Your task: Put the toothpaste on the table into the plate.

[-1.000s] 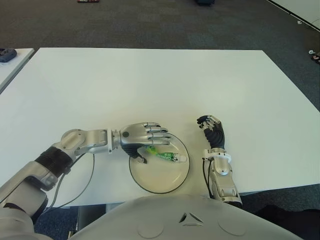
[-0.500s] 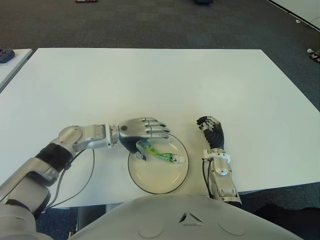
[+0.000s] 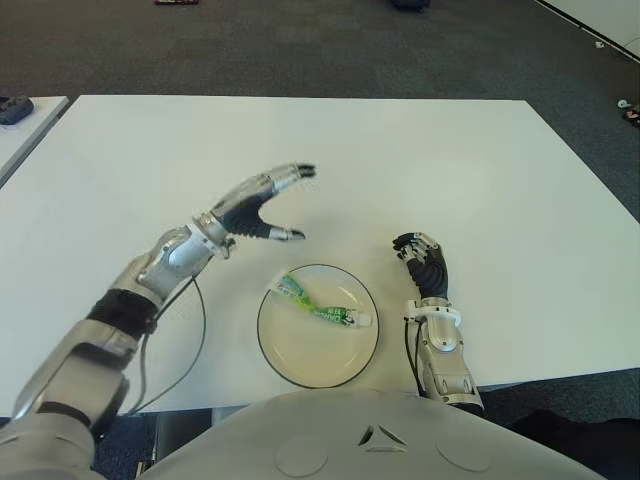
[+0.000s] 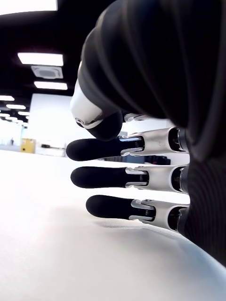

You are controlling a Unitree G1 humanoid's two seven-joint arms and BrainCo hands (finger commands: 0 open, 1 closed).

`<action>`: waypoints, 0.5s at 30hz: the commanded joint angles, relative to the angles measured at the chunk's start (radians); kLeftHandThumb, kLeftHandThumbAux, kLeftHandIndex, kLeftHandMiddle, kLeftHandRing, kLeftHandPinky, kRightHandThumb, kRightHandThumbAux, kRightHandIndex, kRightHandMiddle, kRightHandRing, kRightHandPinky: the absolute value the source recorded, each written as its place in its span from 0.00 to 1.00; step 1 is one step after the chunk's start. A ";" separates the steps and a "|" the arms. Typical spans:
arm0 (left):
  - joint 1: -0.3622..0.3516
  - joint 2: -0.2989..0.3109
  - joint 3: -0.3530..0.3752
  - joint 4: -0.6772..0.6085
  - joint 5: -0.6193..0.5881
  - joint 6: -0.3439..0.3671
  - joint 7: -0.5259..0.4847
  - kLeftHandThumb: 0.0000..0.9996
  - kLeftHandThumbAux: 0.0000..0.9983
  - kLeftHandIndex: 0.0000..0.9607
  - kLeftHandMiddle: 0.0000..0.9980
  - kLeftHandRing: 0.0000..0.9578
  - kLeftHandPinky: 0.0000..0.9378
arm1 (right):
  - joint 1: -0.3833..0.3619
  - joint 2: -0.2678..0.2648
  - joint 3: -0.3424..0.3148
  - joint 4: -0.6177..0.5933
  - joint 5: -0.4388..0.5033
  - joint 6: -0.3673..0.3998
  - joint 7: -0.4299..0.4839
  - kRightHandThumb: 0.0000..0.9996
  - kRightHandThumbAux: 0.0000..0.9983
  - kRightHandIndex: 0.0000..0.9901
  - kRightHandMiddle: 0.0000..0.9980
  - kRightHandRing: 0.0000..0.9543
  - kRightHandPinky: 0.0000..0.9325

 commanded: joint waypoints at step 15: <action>0.136 -0.221 0.315 0.071 -0.200 0.129 0.043 0.00 0.67 0.14 0.13 0.12 0.16 | -0.008 -0.004 -0.005 0.005 0.010 -0.015 0.018 0.70 0.73 0.43 0.46 0.45 0.46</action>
